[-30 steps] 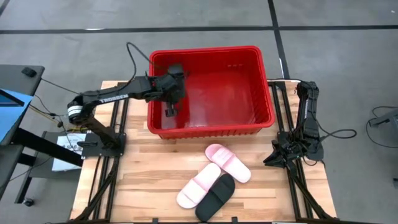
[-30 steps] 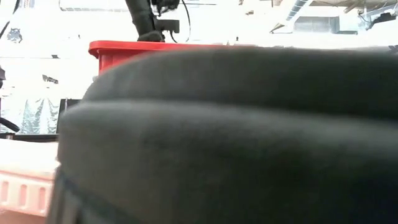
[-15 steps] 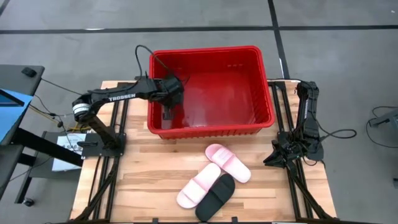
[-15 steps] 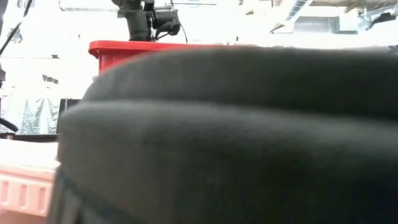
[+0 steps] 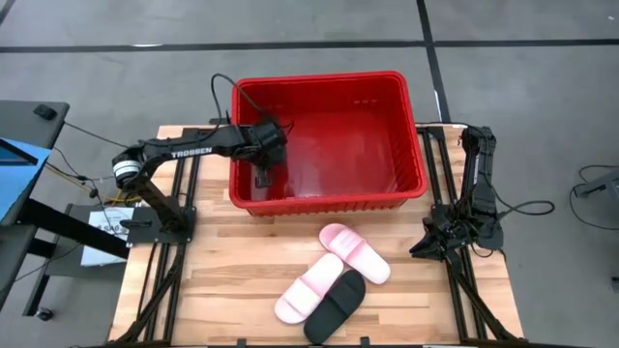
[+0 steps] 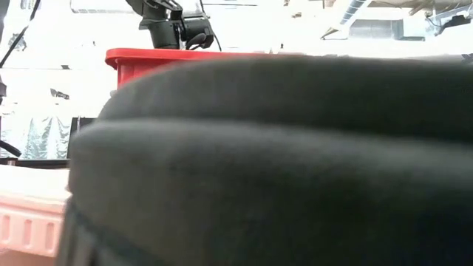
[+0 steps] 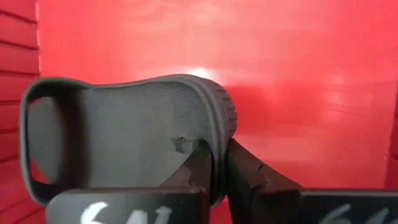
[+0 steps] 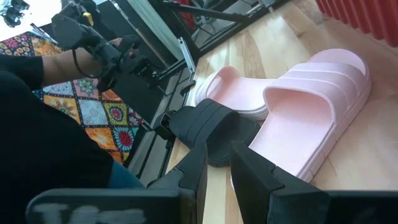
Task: Pick and place slides into bin
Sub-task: Put the left black slide into the basket
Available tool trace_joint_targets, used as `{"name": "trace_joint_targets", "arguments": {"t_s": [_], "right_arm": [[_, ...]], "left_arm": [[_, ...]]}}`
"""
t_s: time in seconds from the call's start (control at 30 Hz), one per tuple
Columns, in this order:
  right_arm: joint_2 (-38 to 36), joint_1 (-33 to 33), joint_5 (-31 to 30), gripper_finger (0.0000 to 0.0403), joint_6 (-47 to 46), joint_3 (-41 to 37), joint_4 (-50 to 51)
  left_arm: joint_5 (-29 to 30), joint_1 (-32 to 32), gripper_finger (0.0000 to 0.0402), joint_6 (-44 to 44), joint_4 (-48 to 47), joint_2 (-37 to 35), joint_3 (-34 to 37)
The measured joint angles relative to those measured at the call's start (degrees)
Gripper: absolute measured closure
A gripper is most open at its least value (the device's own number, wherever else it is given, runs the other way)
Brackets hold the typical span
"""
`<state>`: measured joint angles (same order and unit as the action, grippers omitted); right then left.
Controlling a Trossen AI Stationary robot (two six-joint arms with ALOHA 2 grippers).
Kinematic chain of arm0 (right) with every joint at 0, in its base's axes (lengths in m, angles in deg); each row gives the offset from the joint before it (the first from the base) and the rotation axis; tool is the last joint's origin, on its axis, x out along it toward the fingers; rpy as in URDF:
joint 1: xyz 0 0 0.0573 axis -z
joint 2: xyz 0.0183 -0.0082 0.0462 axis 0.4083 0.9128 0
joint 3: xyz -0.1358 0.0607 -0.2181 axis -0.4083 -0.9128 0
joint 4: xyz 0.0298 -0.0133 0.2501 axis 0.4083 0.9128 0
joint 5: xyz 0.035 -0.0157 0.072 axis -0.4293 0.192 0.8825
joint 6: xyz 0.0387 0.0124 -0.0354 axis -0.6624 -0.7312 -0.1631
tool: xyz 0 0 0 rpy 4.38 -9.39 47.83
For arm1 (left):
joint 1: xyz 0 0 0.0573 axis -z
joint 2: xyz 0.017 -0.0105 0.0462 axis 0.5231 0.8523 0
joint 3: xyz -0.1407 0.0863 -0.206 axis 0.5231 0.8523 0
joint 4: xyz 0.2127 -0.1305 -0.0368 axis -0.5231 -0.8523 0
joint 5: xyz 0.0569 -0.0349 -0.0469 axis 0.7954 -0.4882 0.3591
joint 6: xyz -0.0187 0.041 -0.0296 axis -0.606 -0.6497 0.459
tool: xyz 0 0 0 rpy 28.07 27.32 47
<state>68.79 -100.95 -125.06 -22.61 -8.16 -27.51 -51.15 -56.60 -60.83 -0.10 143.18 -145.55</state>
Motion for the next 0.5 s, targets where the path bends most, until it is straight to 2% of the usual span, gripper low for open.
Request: {"name": "trace_joint_targets", "arguments": {"t_s": [0.1, 0.3, 0.5], "right_arm": [[0.0, 0.0, 0.0, 0.0343, 0.0, 0.0, 0.0], [0.0, 0.0, 0.0, 0.0343, 0.0, 0.0, 0.0], [0.0, 0.0, 0.0, 0.0343, 0.0, 0.0, 0.0]], "left_arm": [[-0.2, -0.4, 0.0393, 0.0, 0.2, 0.0, 0.0], [-0.9, -0.5, 0.0365, -0.5, 0.1, 0.0, 0.0], [-4.5, -0.5, 0.0357, -1.4, 0.1, 0.0, 0.0]]}}
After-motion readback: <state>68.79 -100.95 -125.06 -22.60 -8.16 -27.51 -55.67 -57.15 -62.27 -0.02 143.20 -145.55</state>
